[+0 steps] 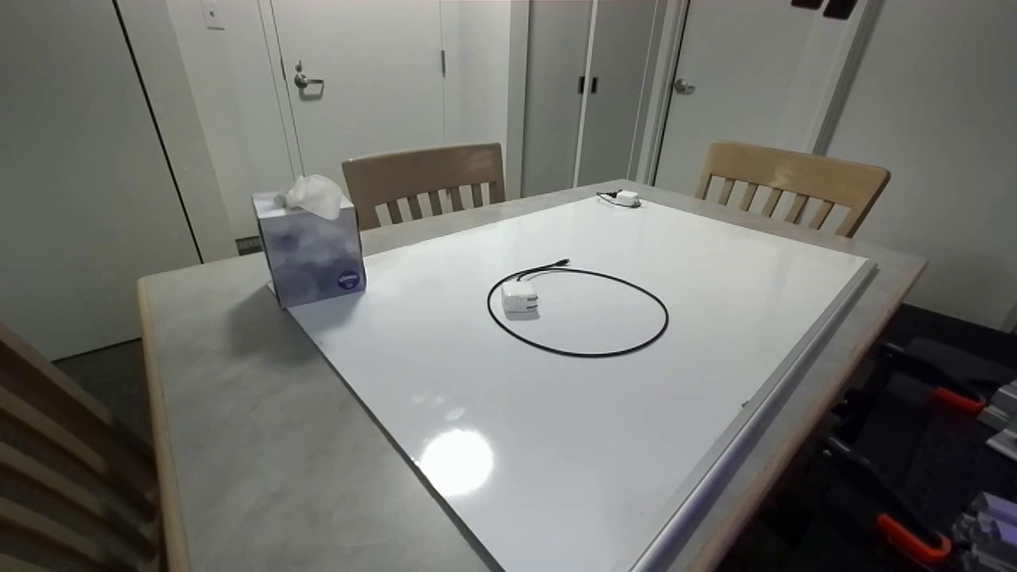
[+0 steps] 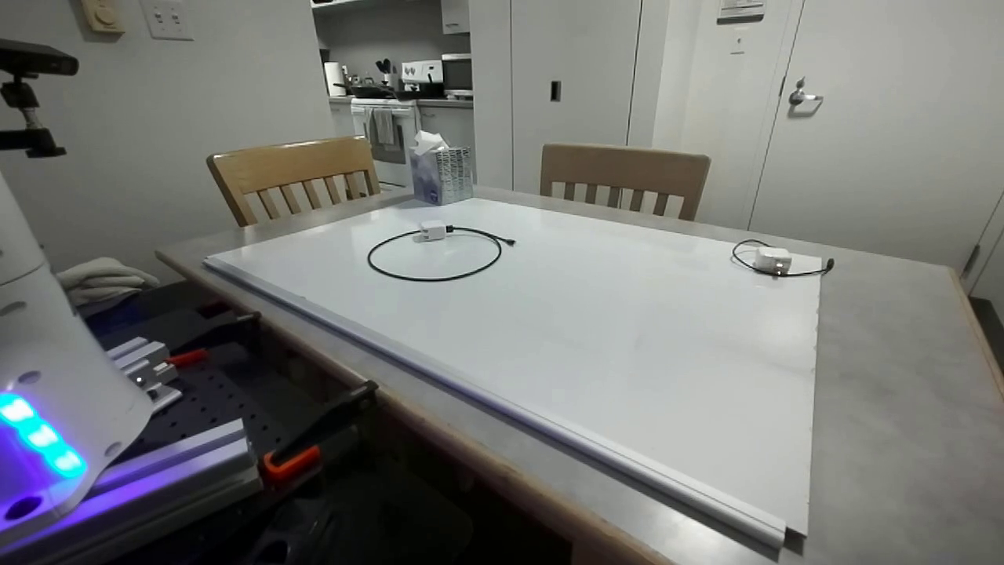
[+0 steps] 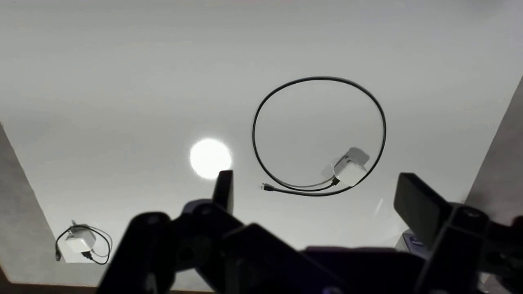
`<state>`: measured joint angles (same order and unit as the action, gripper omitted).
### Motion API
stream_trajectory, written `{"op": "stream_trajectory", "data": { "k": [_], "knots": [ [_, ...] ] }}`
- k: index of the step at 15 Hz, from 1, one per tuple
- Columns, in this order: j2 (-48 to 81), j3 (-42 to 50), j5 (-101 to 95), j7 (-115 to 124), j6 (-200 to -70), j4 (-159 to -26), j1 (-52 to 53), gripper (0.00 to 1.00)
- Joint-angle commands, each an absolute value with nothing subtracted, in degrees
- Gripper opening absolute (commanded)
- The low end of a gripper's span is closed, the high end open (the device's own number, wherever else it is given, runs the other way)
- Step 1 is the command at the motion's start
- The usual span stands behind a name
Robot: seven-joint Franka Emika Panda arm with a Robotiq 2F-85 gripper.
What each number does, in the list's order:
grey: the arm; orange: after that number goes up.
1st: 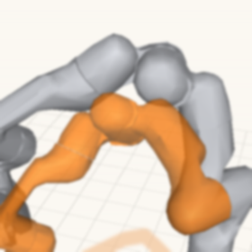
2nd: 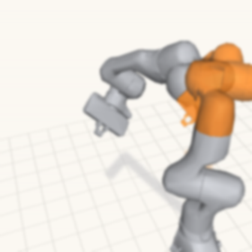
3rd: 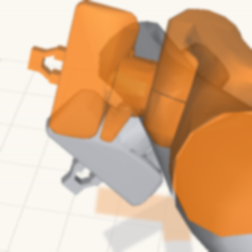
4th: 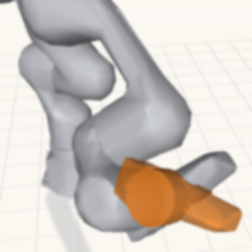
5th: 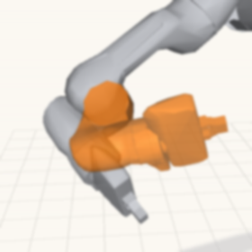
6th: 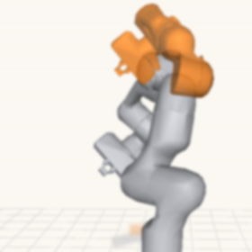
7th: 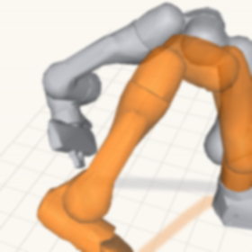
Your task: Lay the charger across the board
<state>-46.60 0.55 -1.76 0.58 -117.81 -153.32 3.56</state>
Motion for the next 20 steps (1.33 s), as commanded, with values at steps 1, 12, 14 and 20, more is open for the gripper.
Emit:
{"op": "stream_trajectory", "data": {
  "k": [1, 12, 14, 20],
  "knots": [
    [-46.55, -0.16, -1.24, 0.11, -117.68, -153.18, 2.89, 1.00],
    [-43.42, 2.07, -2.30, -1.34, -121.16, -151.98, 0.59, 1.00],
    [-43.88, 1.84, -2.32, -1.19, -121.13, -152.01, 0.63, 1.00],
    [-44.01, 1.84, -2.32, -1.19, -121.11, -152.08, 0.63, 1.00]
  ]
}}
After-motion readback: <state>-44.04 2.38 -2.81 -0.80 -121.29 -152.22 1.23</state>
